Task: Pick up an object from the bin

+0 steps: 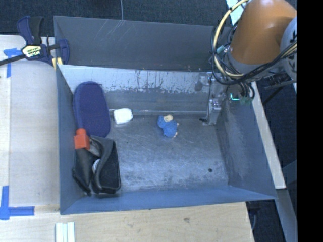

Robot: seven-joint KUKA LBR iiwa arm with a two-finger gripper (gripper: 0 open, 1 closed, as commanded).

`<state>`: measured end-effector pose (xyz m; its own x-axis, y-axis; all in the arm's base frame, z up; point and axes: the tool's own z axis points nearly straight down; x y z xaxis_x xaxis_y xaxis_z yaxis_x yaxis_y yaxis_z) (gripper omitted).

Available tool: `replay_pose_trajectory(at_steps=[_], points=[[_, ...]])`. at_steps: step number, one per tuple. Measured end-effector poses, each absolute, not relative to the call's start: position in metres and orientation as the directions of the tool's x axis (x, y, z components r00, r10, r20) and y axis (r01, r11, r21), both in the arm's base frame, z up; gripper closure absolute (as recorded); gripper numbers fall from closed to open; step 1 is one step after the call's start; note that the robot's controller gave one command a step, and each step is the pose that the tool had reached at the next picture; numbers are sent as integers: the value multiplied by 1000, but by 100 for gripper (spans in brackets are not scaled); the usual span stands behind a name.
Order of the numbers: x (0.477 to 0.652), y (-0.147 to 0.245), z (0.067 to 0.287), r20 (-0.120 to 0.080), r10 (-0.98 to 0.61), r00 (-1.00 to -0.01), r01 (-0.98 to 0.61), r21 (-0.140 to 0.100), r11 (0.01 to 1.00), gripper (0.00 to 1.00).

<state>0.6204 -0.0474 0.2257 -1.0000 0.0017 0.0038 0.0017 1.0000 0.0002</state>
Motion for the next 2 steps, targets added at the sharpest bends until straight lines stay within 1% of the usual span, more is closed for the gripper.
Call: replay_pose_trajectory(at_steps=[1,2], points=[[611,2,120,4,-141,-990,-141,2,990,0],[625,-1,67,3,-141,-990,-141,1,990,0]])
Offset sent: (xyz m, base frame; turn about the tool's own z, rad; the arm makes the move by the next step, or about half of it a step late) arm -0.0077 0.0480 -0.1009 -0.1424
